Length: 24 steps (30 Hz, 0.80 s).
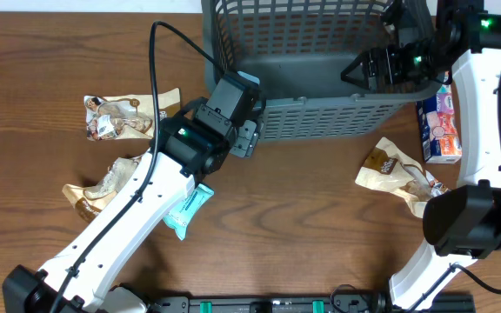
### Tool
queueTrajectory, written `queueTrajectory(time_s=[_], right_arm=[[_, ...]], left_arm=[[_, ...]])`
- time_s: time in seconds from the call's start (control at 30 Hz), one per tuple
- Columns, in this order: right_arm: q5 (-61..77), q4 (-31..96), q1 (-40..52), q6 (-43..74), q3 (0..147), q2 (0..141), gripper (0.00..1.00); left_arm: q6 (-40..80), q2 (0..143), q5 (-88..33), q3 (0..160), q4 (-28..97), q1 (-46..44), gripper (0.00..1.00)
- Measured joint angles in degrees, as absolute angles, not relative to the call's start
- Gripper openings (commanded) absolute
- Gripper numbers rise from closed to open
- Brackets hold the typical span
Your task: Pack container
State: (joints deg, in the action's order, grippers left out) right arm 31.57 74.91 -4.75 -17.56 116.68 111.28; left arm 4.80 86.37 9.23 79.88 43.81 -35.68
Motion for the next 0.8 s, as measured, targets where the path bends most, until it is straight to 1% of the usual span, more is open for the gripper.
queueTrajectory(time_s=[0.27, 0.4, 0.6, 0.8], right_arm=[[35.8, 74.2, -3.9, -17.5, 116.7, 111.3, 0.99], [38.1, 74.3, -2.7, -17.3, 119.2, 111.5, 0.99], [40.4, 74.9, -2.1, -15.1, 133.6, 112.3, 0.99], [40.6, 79.4, -2.2, -13.1, 151.5, 112.2, 0.99]], left_arm=[[4.8, 86.4, 9.3, 79.9, 45.0, -35.7, 0.77], [4.8, 86.4, 9.2, 79.9, 45.3, -35.7, 0.77], [4.8, 86.4, 9.2, 79.9, 45.7, -35.7, 0.78], [4.6, 84.5, 9.2, 79.9, 46.7, -35.7, 0.77]])
